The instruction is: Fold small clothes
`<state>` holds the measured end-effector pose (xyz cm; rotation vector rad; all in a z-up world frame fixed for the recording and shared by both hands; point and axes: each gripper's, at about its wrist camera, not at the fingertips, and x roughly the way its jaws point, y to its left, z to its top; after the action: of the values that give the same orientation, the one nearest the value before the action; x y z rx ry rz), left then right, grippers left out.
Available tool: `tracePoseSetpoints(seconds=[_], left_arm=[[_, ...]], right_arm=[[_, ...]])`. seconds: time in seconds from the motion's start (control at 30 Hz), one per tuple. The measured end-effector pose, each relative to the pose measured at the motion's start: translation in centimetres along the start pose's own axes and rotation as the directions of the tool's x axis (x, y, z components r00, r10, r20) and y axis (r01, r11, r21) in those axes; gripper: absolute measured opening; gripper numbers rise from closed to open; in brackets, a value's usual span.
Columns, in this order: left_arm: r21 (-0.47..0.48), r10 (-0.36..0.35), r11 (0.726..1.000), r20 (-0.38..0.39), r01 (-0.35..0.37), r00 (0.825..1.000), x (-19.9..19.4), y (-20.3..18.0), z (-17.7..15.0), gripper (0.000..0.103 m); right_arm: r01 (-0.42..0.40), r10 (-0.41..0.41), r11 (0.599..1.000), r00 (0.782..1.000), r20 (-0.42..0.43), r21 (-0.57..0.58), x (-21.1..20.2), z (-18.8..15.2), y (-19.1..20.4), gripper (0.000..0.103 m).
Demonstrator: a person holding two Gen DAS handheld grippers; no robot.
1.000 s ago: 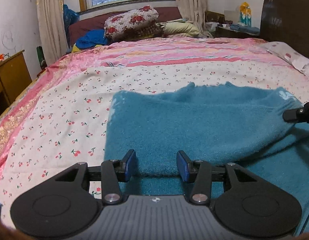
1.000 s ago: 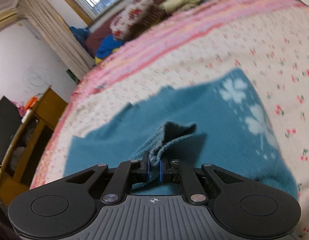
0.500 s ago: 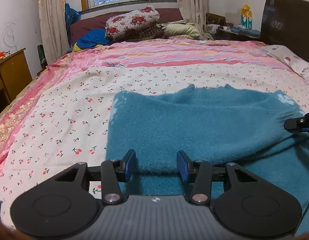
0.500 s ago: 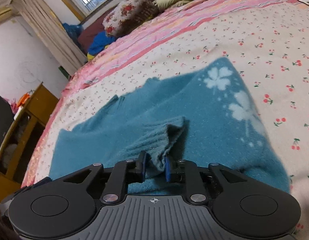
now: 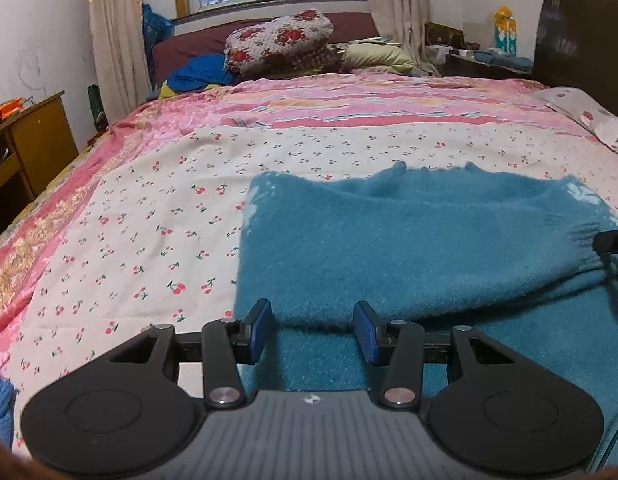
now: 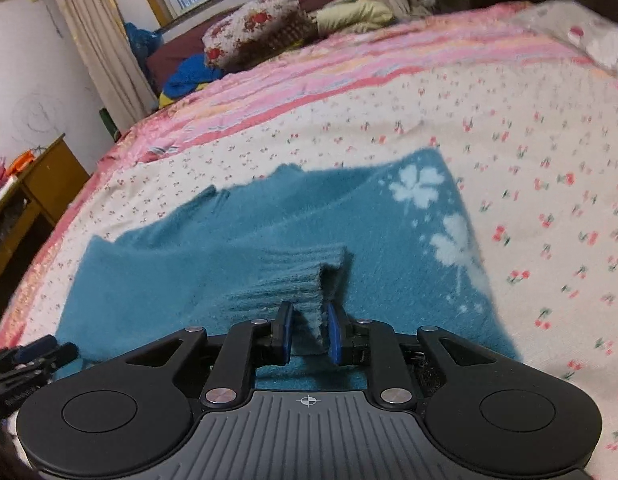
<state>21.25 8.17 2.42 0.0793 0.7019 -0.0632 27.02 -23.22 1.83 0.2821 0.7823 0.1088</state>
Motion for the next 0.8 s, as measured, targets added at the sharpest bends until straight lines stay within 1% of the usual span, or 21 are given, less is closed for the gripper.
tracePoseSetpoints(seconds=[0.07, 0.13, 0.17, 0.27, 0.43, 0.57, 0.8], left_arm=[[-0.010, 0.003, 1.000, -0.021, -0.003, 1.000, 0.3, 0.2, -0.2, 0.051], [-0.003, 0.015, 1.000, -0.051, -0.015, 0.999, 0.7, 0.1, -0.6, 0.051], [0.001, 0.017, 1.000, -0.050, -0.017, 0.999, 0.5, 0.0, -0.7, 0.051], [-0.010, -0.004, 1.000, -0.046, 0.003, 0.999, -0.5, 0.3, -0.9, 0.051], [0.002, -0.014, 1.000, -0.046, 0.014, 0.999, -2.4, 0.5, -1.4, 0.051], [-0.005, -0.041, 0.999, -0.037, 0.041, 0.998, -4.5, 0.6, -2.0, 0.051], [0.031, -0.065, 0.997, -0.036, 0.066, 0.997, -8.1, 0.0, -3.8, 0.051]], right_arm=[[-0.001, 0.001, 1.000, 1.000, 0.007, -0.031, -0.5, -0.2, 0.4, 0.020], [0.007, -0.009, 0.998, 1.000, -0.025, -0.069, -0.2, -0.4, 0.9, 0.020], [0.012, -0.016, 0.997, 0.998, -0.053, -0.077, 0.1, -0.4, 1.0, 0.020], [0.001, -0.006, 0.997, 0.998, -0.055, -0.083, -0.7, -0.5, 1.2, 0.020], [-0.029, 0.027, 0.993, 0.999, -0.023, -0.114, -3.8, -0.8, 1.9, 0.020], [-0.055, 0.055, 0.989, 0.998, -0.009, -0.138, -6.6, -1.1, 2.3, 0.020], [-0.075, 0.070, 0.982, 0.997, -0.036, -0.174, -10.5, -4.0, 2.7, 0.020]])
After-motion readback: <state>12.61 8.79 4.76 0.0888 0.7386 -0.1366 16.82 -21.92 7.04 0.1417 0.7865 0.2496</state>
